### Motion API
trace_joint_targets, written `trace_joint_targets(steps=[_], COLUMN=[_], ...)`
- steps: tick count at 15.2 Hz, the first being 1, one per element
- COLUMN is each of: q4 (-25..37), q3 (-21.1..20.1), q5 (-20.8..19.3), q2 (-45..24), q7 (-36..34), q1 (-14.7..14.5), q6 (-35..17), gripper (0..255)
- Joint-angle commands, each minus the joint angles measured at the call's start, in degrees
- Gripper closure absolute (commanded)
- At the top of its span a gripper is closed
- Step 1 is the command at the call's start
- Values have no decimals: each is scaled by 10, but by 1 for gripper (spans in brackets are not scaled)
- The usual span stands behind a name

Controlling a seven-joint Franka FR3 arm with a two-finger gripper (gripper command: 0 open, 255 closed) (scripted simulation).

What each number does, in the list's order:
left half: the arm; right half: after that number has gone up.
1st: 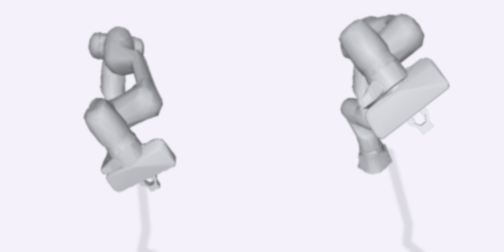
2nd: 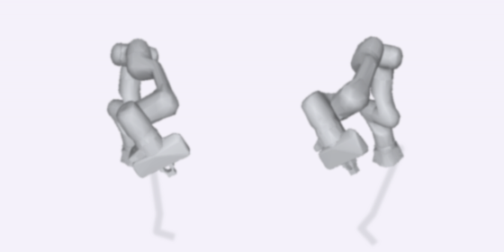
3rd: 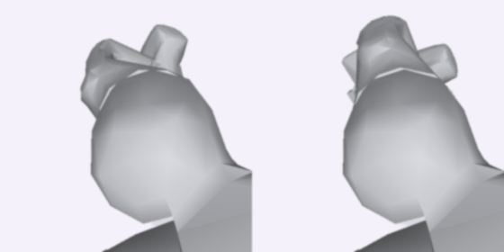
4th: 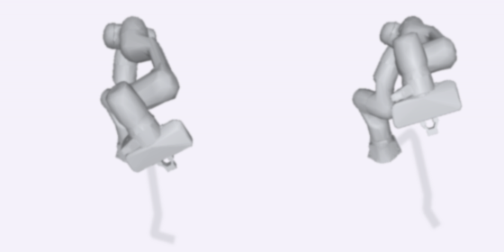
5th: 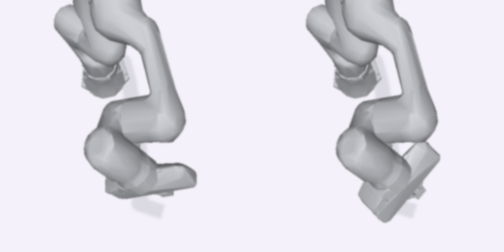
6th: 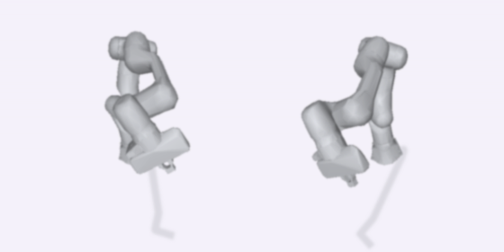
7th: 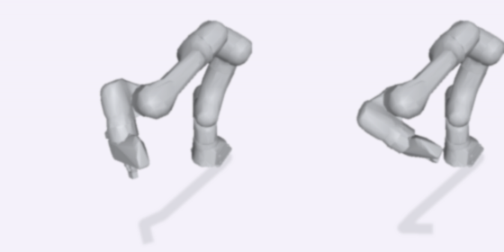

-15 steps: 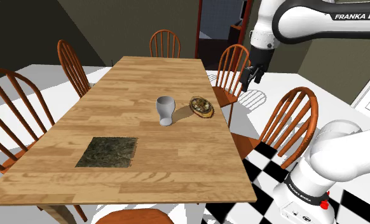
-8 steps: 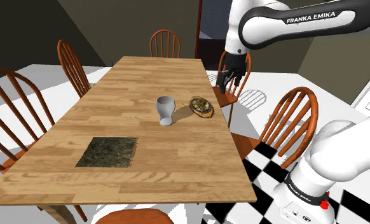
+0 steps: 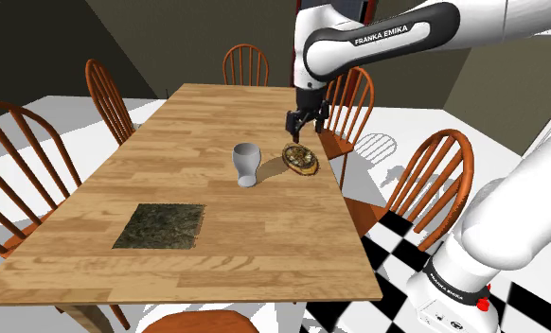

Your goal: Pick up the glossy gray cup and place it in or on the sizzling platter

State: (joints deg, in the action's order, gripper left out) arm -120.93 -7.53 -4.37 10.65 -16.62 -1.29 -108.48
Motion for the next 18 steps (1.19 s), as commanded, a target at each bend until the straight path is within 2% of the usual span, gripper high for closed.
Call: trace_joint_targets(steps=[1,8,14,15,18], q4=[41,204,392,406,385], q3=[-4,-13,-11,-11,-10], q5=[-2,-13,-21,-22,-22], q2=[-49,-222,-383,-393,-394], q7=[-13,-58,-86,-87,-88], q1=[0,-11,-29,-30,-29], q6=[-2,10,54,58,36], gripper=[0,0,0,0,0])
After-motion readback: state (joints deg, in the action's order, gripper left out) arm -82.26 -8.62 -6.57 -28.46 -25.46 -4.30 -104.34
